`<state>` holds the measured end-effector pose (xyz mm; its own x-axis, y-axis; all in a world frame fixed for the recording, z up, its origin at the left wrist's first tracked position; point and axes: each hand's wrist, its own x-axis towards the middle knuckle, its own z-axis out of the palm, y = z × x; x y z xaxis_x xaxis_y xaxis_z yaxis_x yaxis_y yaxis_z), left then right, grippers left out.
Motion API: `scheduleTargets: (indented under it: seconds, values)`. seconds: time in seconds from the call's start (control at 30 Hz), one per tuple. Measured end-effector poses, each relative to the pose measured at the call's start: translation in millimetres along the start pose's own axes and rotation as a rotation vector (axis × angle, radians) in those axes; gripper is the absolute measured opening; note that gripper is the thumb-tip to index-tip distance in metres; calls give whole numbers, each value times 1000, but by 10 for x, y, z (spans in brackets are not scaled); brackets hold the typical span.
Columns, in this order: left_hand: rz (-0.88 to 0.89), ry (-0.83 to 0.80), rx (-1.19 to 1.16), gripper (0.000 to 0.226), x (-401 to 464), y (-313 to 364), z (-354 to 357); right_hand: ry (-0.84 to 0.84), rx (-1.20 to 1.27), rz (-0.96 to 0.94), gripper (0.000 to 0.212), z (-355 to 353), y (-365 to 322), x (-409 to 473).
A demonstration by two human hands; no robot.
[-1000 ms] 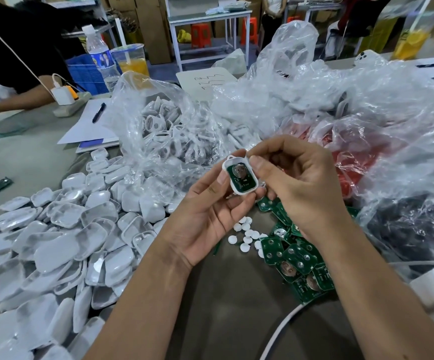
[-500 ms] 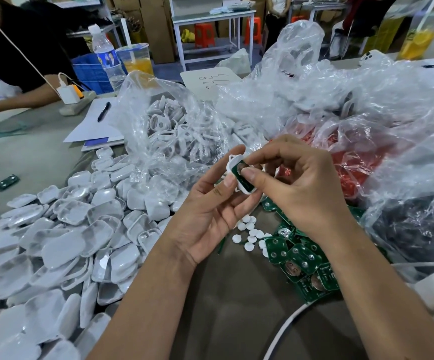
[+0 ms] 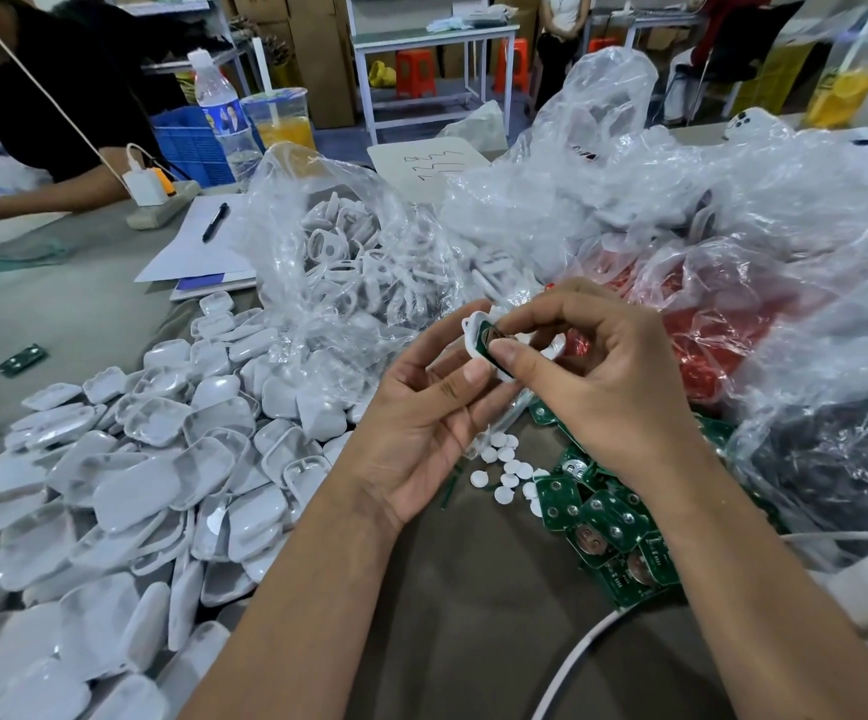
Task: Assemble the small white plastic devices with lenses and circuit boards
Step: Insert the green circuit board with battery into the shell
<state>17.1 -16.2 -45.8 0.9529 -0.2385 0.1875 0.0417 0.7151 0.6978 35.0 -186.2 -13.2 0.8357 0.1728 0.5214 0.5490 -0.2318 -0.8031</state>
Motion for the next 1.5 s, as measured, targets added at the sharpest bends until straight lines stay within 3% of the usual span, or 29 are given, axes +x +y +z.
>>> scheduleTargets:
  seconds: [0.77, 1.03, 1.2, 1.27, 1.5]
  values:
    - [42, 82, 83, 41, -3, -8, 56, -38, 50, 65, 13, -3, 22, 7]
    - [30, 72, 67, 38, 1, -8, 67, 0, 276, 183, 16, 44, 33, -11]
    - [-44, 108, -79, 34, -4, 26, 112, 47, 356, 171, 13, 16, 28, 1]
    - [-68, 115, -105, 32, -8, 40, 125, 82, 286, 106, 6, -7, 19, 6]
    - [-117, 139, -177, 37, -10, 63, 124, 45, 4, -106, 20, 30, -76, -37]
